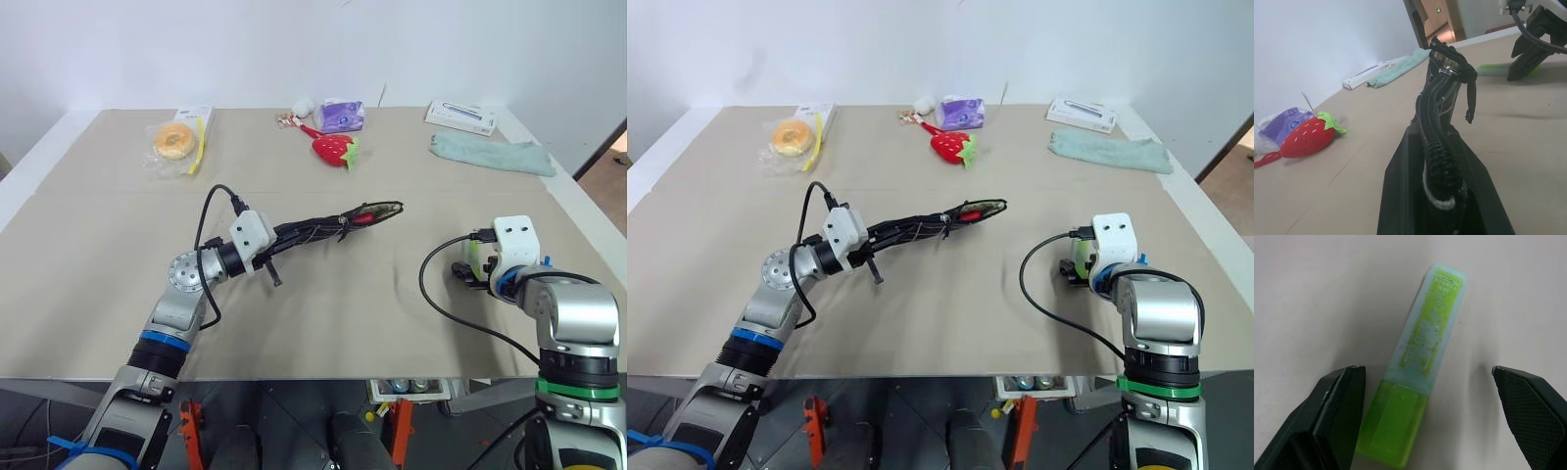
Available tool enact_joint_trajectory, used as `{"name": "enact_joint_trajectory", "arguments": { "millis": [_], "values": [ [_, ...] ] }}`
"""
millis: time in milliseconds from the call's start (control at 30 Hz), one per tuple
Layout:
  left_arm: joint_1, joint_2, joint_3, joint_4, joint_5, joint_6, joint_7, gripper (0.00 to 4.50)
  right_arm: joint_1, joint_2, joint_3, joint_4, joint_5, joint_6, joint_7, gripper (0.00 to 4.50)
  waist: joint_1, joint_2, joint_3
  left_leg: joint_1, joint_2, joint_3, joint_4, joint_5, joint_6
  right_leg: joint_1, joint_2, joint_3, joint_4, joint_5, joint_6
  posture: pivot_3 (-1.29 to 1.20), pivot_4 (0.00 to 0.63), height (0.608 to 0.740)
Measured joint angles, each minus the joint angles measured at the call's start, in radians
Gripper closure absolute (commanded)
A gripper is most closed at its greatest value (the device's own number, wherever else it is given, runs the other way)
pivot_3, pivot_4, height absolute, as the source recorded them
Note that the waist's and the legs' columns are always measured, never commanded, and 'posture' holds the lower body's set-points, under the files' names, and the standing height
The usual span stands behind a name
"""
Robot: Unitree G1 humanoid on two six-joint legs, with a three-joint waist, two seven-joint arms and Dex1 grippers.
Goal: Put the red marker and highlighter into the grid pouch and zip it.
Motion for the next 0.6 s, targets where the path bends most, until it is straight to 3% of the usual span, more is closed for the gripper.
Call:
{"name": "enact_joint_trajectory", "arguments": {
  "millis": [100,267,300,467,600],
  "values": [
    [0.0,0.0,0.0,0.0,0.001,0.0,0.0,4.5,-0.001,0.023,-0.036,0.005,0.02,0.011,-0.004,0.84,0.0,0.0,0.0,0.0,0.0,0.0,0.0,0.0,0.0,0.0,0.0,0.0,0.0,0.0,0.0,0.0,0.15,0.739],
    [0.0,-0.003,0.0,0.0,0.001,0.0,0.001,4.5,-0.002,0.031,-0.039,0.013,0.053,0.009,0.0,3.3,0.0,0.0,0.0,0.001,0.0,0.0,0.0,0.0,0.0,0.001,0.0,0.0,0.0,0.0,0.0,0.0,0.15,0.739],
    [0.0,-0.003,0.0,0.0,0.002,0.0,0.001,4.5,0.001,0.025,-0.035,0.015,0.053,-0.007,0.003,3.5,0.001,0.0,0.0,0.001,0.0,0.0,0.0,0.0,0.0,0.002,0.0,0.0,0.0,0.0,0.0,0.0,0.15,0.739],
    [0.003,-0.002,0.001,0.001,0.009,-0.003,0.002,4.5,0.12,-0.201,0.13,-0.043,0.04,-0.483,0.261,3.49,-0.001,0.002,0.001,0.0,-0.004,0.001,0.0,0.0,0.0,0.001,-0.003,0.002,-0.001,-0.002,0.005,0.0,0.15,0.739],
    [0.003,-0.009,0.0,0.001,0.015,-0.003,0.001,4.5,0.105,-0.316,0.181,-0.141,0.058,-0.765,0.471,3.49,-0.009,0.0,0.001,0.001,-0.002,0.001,0.0,-0.001,0.001,0.001,-0.002,0.001,-0.001,-0.002,0.004,0.0,0.15,0.739]
  ]
}}
